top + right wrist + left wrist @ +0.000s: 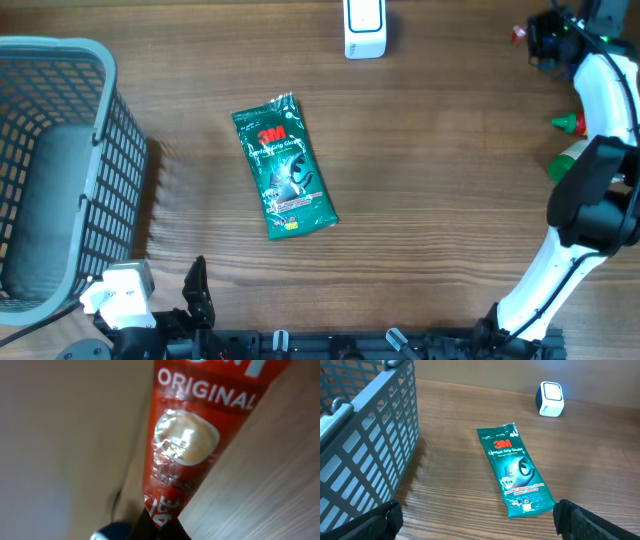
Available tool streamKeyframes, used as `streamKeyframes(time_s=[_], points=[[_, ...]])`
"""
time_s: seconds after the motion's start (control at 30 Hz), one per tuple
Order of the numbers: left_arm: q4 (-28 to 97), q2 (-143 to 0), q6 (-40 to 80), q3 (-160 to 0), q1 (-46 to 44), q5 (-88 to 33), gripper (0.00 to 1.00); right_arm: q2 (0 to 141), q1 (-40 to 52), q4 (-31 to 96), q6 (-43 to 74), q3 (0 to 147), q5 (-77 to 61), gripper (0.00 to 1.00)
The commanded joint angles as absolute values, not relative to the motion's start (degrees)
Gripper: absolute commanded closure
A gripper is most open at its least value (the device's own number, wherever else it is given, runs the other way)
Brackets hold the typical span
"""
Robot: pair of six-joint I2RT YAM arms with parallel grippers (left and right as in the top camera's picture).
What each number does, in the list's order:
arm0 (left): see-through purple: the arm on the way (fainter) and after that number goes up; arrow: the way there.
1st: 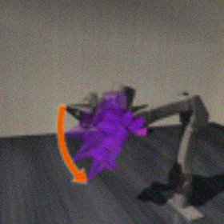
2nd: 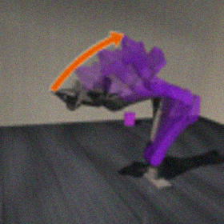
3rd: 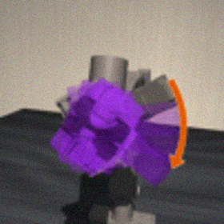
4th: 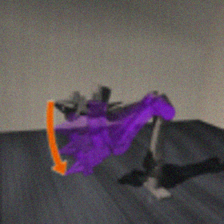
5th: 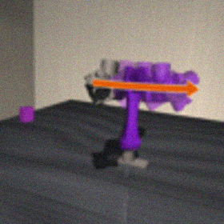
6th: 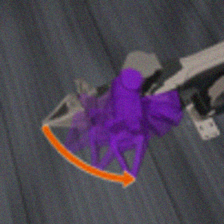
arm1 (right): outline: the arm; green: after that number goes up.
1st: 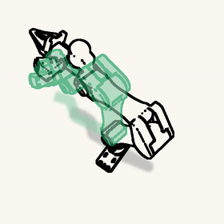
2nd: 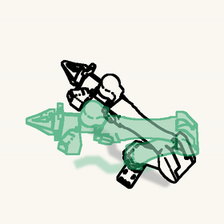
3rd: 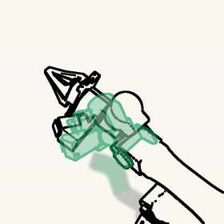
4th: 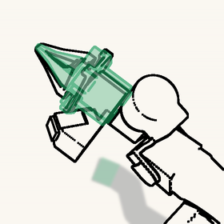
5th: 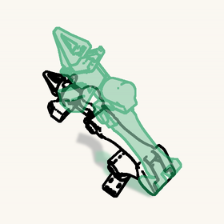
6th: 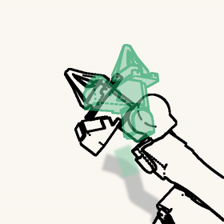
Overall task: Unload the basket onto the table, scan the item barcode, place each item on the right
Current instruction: 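Carry Nescafe stick to right table edge and release it, then move right gripper over green 3M gloves pack and grasp it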
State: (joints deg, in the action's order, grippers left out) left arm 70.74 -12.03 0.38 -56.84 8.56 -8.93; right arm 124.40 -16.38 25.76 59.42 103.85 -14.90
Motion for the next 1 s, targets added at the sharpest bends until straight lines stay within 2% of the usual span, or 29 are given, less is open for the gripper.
streamKeyframes(time_s=[0.0,0.07,0.2,0.27,0.3,0.33,0.47,0.57,0.73,0.87,0.9,0.97], points=[[70.54,-11.68,1.15,-56.88,8.86,-9.61,0.00,127.83,-19.20,29.41,62.41,103.42,-4.67,0.95],[70.54,-11.68,1.15,-56.88,8.86,-9.61,0.00,128.07,-21.10,32.01,63.05,103.37,0.78,0.92],[70.54,-11.68,1.15,-56.88,8.86,-9.61,0.00,128.07,-25.80,33.98,57.21,103.37,3.75,0.63],[70.54,-11.68,1.15,-56.88,8.86,-9.61,0.00,128.03,-27.40,33.91,54.68,103.53,0.34,0.39],[70.54,-11.68,1.15,-56.88,8.86,-9.61,0.00,127.81,-28.53,33.91,50.09,104.18,-6.42,0.05],[70.54,-11.68,1.15,-56.88,8.86,-9.61,0.00,127.44,-29.23,33.93,47.20,104.66,-12.64,0.01],[70.54,-11.68,1.15,-56.88,8.86,-9.61,0.00,123.22,-30.20,35.03,43.07,105.01,-34.41,0.00],[70.54,-11.68,1.15,-56.88,8.86,-9.61,0.00,118.58,-28.29,39.40,39.53,105.01,-40.73,0.01],[70.54,-11.68,1.15,-56.88,8.86,-9.58,0.00,109.27,-18.31,49.21,25.98,105.01,-39.03,0.02],[70.54,-11.68,1.15,-56.88,8.86,-9.61,0.00,107.37,-3.42,57.30,22.68,104.84,-28.93,0.02],[70.54,-11.68,1.15,-56.88,8.86,-9.61,0.00,107.42,3.73,57.71,22.26,103.57,-24.93,0.01],[70.54,-11.68,1.15,-56.88,8.86,-9.58,0.00,107.42,9.91,57.65,22.31,102.56,-21.65,0.01]])
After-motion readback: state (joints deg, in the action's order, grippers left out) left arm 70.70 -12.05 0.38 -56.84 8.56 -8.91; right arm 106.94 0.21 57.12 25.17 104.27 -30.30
